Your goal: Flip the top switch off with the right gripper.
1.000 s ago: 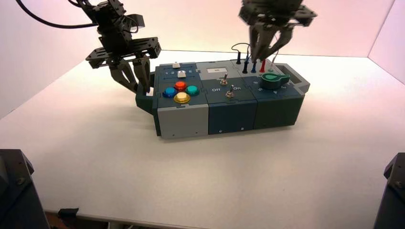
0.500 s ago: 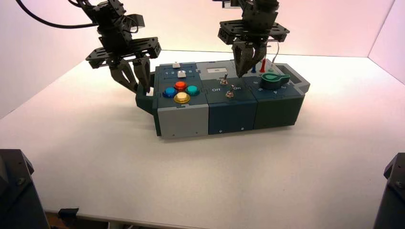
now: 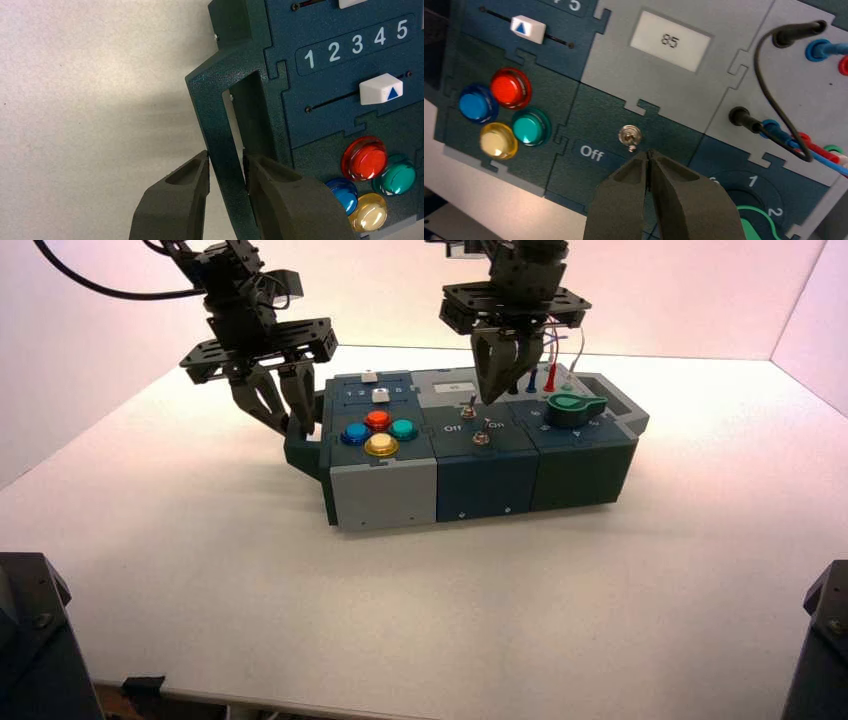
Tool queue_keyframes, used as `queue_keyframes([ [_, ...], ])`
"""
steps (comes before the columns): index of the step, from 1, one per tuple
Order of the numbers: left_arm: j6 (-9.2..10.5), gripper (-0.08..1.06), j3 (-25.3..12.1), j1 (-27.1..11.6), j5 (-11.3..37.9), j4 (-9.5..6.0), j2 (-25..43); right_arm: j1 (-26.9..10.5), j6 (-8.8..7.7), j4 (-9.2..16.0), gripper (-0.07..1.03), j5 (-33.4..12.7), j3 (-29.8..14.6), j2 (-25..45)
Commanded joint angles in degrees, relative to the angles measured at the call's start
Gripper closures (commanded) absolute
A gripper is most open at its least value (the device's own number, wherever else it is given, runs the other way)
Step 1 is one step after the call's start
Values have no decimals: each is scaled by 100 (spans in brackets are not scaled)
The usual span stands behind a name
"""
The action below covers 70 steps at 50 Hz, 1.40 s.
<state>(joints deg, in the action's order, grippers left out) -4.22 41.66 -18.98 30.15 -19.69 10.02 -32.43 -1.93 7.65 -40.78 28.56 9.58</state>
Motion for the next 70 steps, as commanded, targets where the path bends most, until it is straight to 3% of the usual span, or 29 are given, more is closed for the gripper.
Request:
queue_keyframes([
  [1,-44,100,-62,-35,-26,0,-26,-79,9,88,99,-9,-149,-88],
  [24,-44,100,-62,-35,-26,9,-35,-229,-9,105,99,-9,-316,26],
  [51,-62,100,-62,-35,0,0,-26,-132,202,9,99,-229,-255,35],
  [70,-70,100,-62,-35,0,0,-18,-9,229,-18,99,-229,-264,18],
])
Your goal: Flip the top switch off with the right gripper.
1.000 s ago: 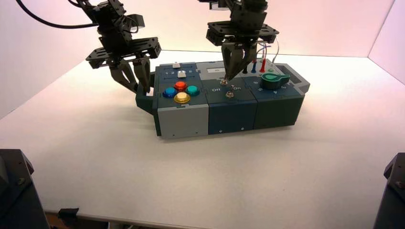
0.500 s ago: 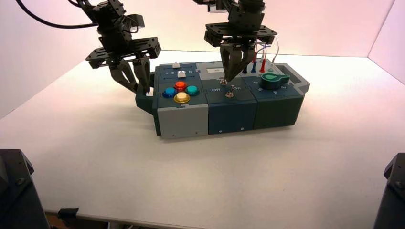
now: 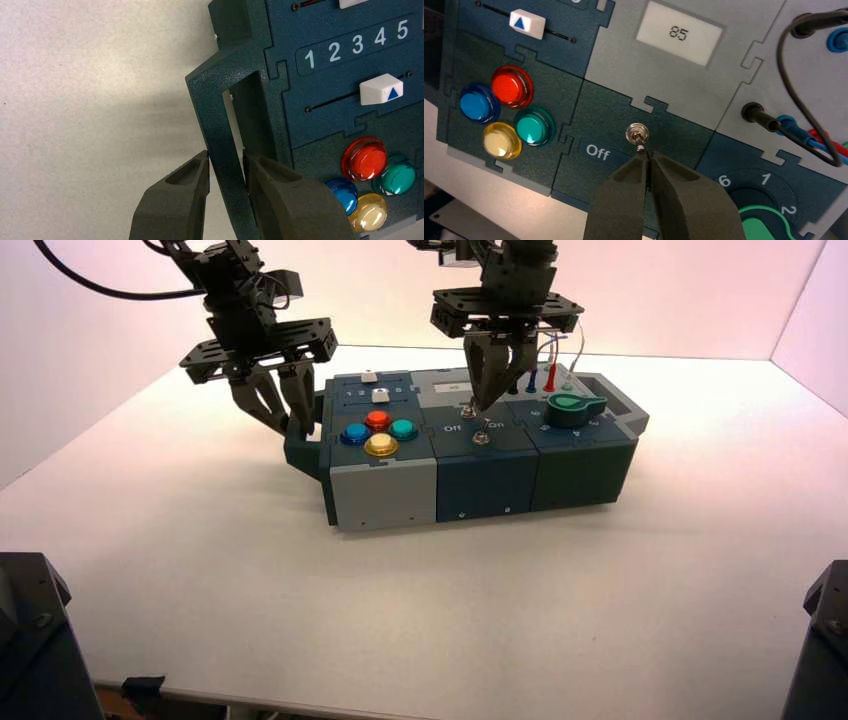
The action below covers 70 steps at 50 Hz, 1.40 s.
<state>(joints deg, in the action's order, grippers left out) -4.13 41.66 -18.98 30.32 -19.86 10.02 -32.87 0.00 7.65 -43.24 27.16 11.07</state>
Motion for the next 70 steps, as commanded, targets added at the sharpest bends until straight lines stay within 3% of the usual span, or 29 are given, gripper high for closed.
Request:
queue_keyframes([
  [1,-79,100,-62,-35,-18,18,-18,35,35,-18,99,18,-132,-123],
  [21,-79,100,-62,-35,-18,18,-18,35,-44,-35,99,-18,-378,18],
  [70,-70,100,-97,-35,-18,18,-18,-281,-62,299,99,-272,-580,26],
])
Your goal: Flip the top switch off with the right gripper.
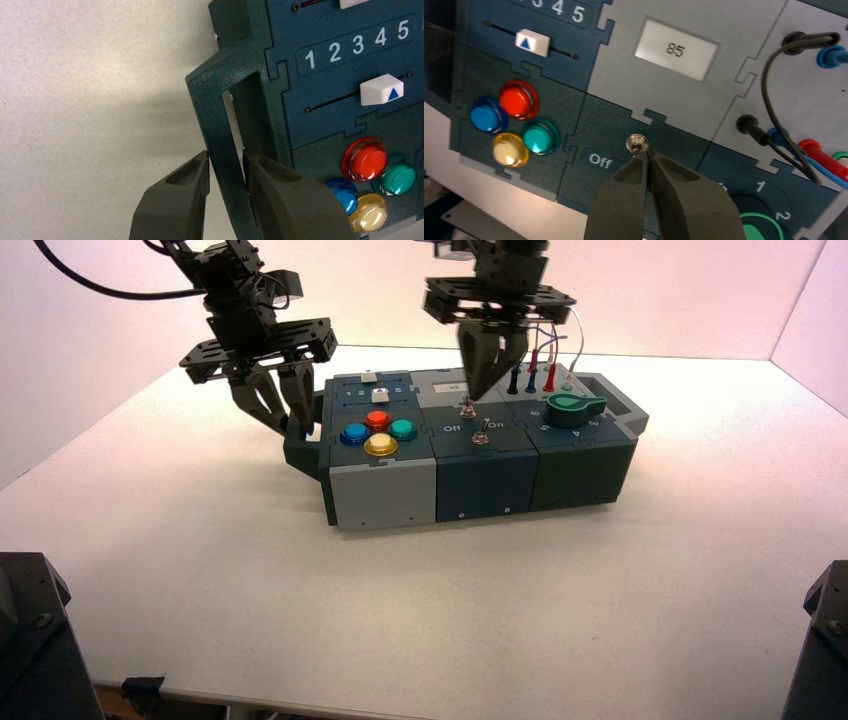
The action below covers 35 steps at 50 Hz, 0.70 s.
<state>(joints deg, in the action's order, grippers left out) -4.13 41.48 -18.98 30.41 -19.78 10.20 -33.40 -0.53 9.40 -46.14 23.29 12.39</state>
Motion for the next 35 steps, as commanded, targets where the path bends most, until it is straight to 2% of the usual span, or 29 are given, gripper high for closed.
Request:
queue_keyframes([
  [1,-70,100,-79,-35,-26,9,-26,-237,-9,123,99,18,-193,-105],
  [8,-70,100,-70,-35,-26,9,-18,-229,0,97,99,18,-176,-105],
  [21,-97,100,-44,-35,-35,18,53,-229,-9,-211,99,-176,-343,-158],
  [35,-158,100,-35,-35,-35,18,70,-229,-9,-229,99,-264,-448,-114],
])
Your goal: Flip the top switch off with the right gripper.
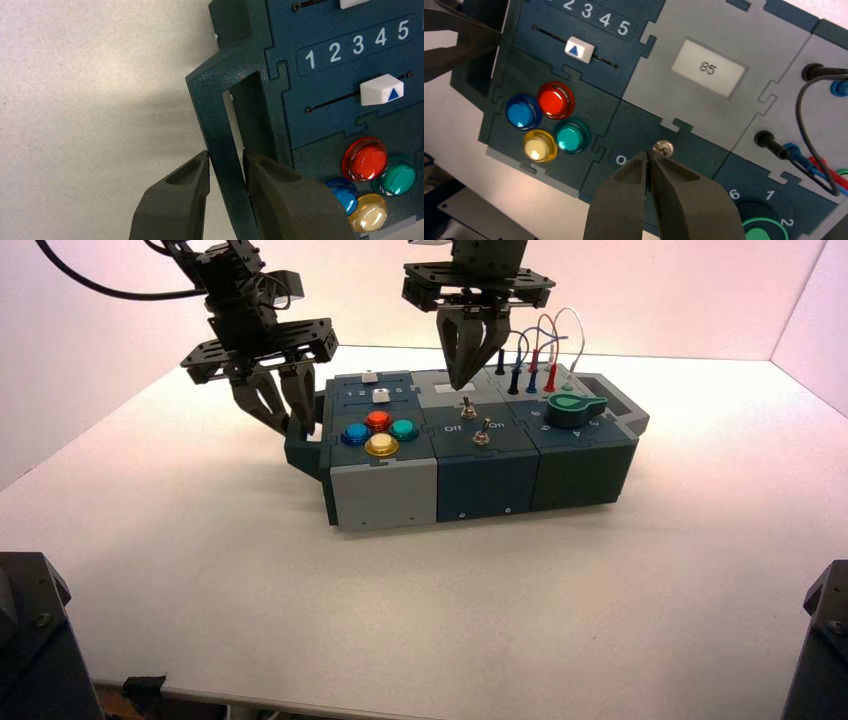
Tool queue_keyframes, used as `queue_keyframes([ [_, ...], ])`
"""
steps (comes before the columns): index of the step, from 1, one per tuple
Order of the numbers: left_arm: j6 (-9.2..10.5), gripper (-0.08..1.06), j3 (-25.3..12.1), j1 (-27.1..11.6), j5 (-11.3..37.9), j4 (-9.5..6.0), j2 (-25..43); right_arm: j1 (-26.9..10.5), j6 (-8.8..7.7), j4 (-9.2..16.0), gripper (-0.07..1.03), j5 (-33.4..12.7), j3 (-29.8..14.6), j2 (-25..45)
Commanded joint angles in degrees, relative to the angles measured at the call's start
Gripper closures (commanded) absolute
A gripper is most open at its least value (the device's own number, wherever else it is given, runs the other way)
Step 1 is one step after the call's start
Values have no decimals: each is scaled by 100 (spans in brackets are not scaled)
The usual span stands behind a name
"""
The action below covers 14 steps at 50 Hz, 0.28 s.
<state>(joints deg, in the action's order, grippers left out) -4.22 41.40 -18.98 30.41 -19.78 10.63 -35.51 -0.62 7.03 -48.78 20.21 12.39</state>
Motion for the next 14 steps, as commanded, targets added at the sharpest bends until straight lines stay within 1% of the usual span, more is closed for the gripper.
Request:
queue_keyframes([
  [1,-149,100,-26,-35,-44,18,26,-18,0,0,99,0,-141,-123],
  [14,-149,100,-26,-35,-35,18,35,-18,0,9,99,9,-167,-105],
])
